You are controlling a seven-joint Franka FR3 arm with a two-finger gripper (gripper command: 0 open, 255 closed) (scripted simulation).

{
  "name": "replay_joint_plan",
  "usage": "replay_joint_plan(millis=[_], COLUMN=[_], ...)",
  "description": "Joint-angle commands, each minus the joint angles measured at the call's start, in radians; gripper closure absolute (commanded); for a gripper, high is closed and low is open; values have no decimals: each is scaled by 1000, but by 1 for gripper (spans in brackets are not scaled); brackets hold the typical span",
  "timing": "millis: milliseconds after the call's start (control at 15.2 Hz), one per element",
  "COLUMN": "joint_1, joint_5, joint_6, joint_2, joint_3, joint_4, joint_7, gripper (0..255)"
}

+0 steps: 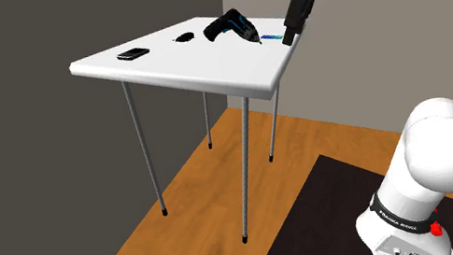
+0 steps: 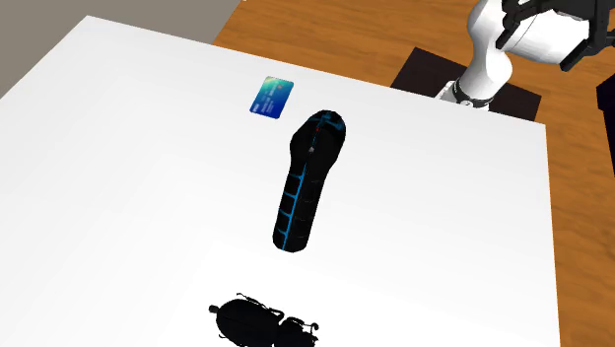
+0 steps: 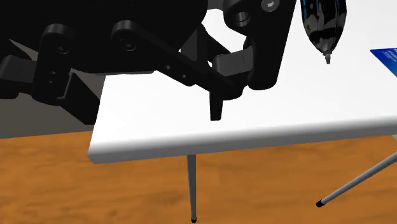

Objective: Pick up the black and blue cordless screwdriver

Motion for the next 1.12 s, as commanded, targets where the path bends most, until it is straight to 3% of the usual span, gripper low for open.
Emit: replay_joint_plan(millis=[0,528,1056], joint_1=[0,14,31], joint_5=[0,-68,-63], joint_6=[0,72,91], joint_2=[0,270,572], joint_3=[0,-115,-210], joint_4=[0,202,494], joint_7=[0,-207,-416], gripper=[0,0,0])
